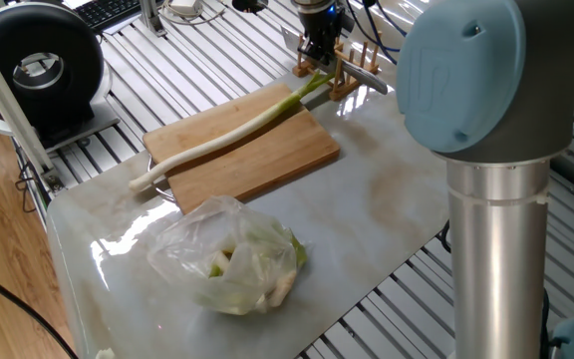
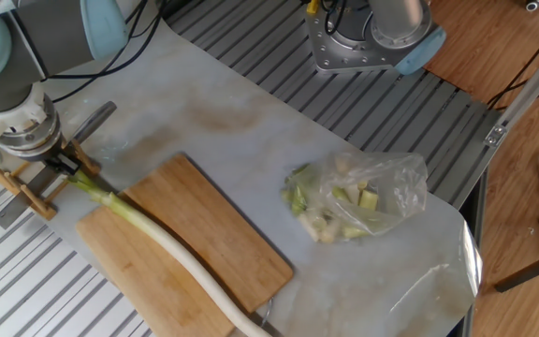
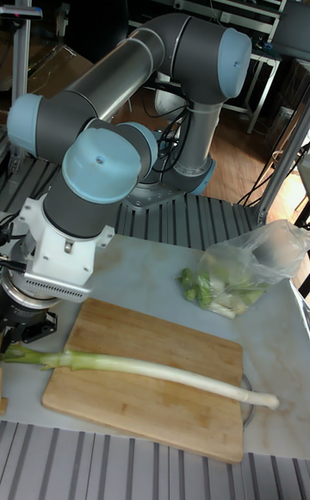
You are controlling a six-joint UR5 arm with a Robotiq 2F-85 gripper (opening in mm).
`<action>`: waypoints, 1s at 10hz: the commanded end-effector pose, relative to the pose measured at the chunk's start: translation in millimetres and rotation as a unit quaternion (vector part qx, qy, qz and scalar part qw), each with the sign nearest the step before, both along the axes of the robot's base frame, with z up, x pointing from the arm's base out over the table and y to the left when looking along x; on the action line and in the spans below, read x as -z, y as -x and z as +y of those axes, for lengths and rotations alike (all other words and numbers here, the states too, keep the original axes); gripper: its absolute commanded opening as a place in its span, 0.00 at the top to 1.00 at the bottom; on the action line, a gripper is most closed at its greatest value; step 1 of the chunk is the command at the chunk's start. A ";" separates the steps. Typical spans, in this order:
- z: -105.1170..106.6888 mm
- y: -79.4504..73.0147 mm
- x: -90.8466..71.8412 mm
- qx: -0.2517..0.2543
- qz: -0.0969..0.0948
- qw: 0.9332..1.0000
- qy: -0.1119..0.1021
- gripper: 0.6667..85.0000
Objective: Chop the scallions
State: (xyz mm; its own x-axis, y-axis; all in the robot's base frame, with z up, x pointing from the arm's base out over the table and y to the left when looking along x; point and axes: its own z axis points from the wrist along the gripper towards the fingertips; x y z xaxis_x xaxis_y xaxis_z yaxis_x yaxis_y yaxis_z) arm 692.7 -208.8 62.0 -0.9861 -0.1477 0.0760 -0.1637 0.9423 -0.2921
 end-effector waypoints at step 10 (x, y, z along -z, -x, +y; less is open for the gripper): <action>5.2 0.1 1.0 0.004 0.002 1.000 -0.017 0.73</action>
State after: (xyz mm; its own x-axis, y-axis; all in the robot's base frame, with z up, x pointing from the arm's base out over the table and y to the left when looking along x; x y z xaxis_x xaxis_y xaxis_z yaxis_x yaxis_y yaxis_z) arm 692.6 -206.2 60.9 -0.9863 -0.1457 0.0768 -0.1616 0.9466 -0.2789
